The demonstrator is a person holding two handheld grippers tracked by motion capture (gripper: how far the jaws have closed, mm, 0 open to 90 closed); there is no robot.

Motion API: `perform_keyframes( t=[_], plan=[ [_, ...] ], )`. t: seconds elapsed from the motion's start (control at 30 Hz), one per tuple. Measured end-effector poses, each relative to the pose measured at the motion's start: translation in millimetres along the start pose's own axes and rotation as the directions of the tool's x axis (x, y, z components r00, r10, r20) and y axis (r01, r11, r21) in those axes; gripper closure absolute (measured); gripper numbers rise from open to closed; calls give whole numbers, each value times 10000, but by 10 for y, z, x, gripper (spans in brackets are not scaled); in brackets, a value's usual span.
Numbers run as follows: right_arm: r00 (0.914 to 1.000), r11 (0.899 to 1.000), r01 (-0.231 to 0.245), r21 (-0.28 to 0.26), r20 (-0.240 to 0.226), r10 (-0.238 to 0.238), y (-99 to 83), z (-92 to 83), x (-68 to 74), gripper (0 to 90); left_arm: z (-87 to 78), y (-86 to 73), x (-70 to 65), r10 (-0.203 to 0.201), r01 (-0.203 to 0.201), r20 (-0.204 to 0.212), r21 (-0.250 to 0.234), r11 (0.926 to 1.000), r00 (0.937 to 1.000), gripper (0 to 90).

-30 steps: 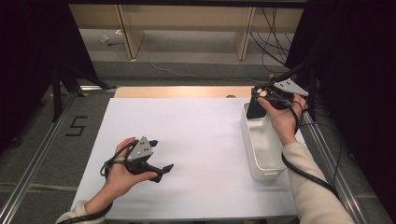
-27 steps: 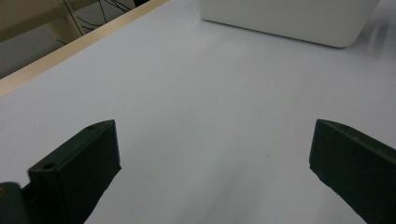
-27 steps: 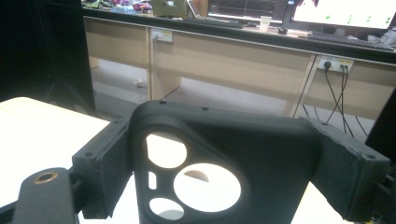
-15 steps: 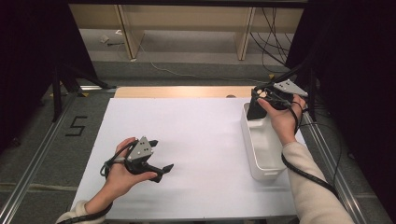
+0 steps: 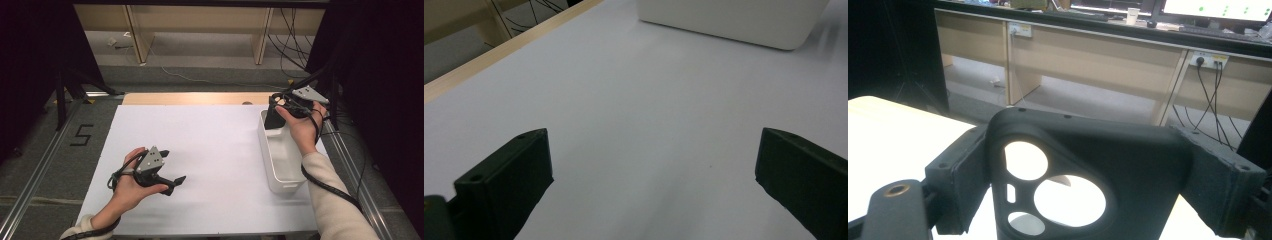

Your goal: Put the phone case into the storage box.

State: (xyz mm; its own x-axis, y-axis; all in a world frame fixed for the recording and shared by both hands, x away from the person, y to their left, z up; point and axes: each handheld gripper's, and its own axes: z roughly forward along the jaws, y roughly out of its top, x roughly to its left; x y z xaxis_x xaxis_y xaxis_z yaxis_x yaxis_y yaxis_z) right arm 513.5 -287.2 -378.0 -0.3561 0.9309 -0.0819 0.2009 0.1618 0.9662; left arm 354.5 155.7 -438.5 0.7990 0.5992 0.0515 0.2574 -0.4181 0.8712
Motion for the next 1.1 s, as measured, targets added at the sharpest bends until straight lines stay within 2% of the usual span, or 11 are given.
perform_keyframes(
  t=[1.1],
  plan=[
    [10000, 9997, 8, 236, -28, -7, -47, 42, 0, 159, -1, 2, -1, 33, -33, -7, 4, 10000, 10000, 11]
  ],
)
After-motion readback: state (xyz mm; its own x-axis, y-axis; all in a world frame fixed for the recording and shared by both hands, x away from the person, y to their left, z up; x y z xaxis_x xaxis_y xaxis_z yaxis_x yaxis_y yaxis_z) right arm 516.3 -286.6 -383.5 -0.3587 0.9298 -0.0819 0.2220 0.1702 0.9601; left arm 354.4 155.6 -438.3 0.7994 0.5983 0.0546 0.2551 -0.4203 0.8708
